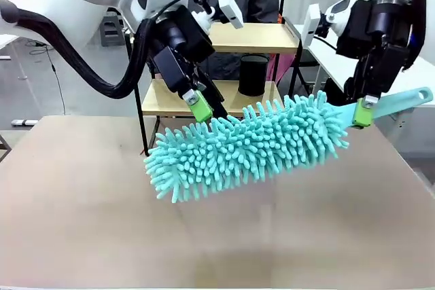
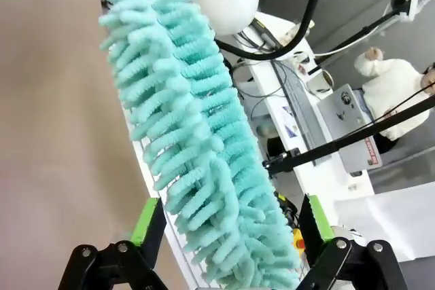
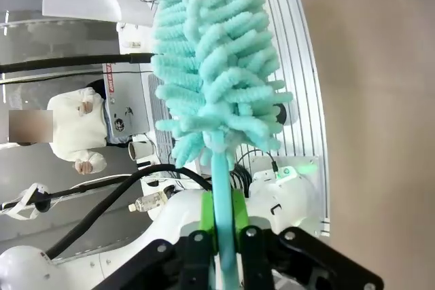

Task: Clean the shelf.
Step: Hand the Duster back to the human.

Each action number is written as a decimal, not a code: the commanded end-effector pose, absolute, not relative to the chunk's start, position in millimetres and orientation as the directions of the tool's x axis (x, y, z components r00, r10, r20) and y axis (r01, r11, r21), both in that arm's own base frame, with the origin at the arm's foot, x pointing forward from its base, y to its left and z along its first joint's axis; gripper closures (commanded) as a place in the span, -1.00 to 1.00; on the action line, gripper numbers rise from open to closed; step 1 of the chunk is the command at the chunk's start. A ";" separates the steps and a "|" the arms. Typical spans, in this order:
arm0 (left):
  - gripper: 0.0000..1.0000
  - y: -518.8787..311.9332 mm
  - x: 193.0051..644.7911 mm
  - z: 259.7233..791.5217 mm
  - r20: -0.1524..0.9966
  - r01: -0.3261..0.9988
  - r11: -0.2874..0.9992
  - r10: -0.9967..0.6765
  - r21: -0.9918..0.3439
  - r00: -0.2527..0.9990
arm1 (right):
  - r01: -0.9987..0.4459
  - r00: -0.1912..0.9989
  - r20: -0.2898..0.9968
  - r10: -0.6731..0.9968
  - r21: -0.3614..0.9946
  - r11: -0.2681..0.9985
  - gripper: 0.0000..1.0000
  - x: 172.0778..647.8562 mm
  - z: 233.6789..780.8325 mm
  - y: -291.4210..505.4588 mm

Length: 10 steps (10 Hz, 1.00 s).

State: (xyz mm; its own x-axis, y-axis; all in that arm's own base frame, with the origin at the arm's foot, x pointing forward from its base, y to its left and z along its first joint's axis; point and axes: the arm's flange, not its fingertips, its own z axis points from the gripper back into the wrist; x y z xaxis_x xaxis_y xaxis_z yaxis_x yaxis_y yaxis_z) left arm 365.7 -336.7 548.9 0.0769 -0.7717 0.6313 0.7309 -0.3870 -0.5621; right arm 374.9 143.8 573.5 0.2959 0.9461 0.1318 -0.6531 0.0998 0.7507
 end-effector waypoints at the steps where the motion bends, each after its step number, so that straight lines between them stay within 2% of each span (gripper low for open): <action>1: -1.00 -340.1 372.4 546.3 0.594 0.735 -0.349 -0.799 -0.581 0.091 | -0.673 0.319 0.219 0.922 0.738 0.058 0.74 375.9 576.5 135.3; 7: -1.00 -342.4 375.9 539.9 0.539 0.717 -0.295 -0.832 -0.631 0.133 | -0.694 0.381 0.266 0.886 0.715 0.084 0.74 375.9 573.4 123.4; 8: 0.04 -342.9 376.8 539.6 0.535 0.727 -0.291 -0.836 -0.622 0.123 | -0.695 0.382 0.271 0.884 0.714 0.082 0.74 375.9 573.3 122.4; 9: 0.20 -343.1 376.7 539.2 0.536 0.728 -0.289 -0.835 -0.621 0.126 | -0.697 0.381 0.276 0.883 0.712 0.078 0.74 375.4 573.6 121.9; 10: 1.00 -342.8 377.4 538.3 0.534 0.727 -0.286 -0.835 -0.624 0.129 | -0.702 0.381 0.282 0.880 0.708 0.077 0.74 375.2 575.1 120.0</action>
State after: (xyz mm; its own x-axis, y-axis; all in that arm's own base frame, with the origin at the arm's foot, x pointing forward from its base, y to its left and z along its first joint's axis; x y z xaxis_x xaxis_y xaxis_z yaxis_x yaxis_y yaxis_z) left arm 375.8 -339.7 535.5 0.1341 -0.8224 0.5529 0.7208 -0.3019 -0.6239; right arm 379.6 124.2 575.4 0.3847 0.8960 0.2217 -0.6833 0.1150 0.7210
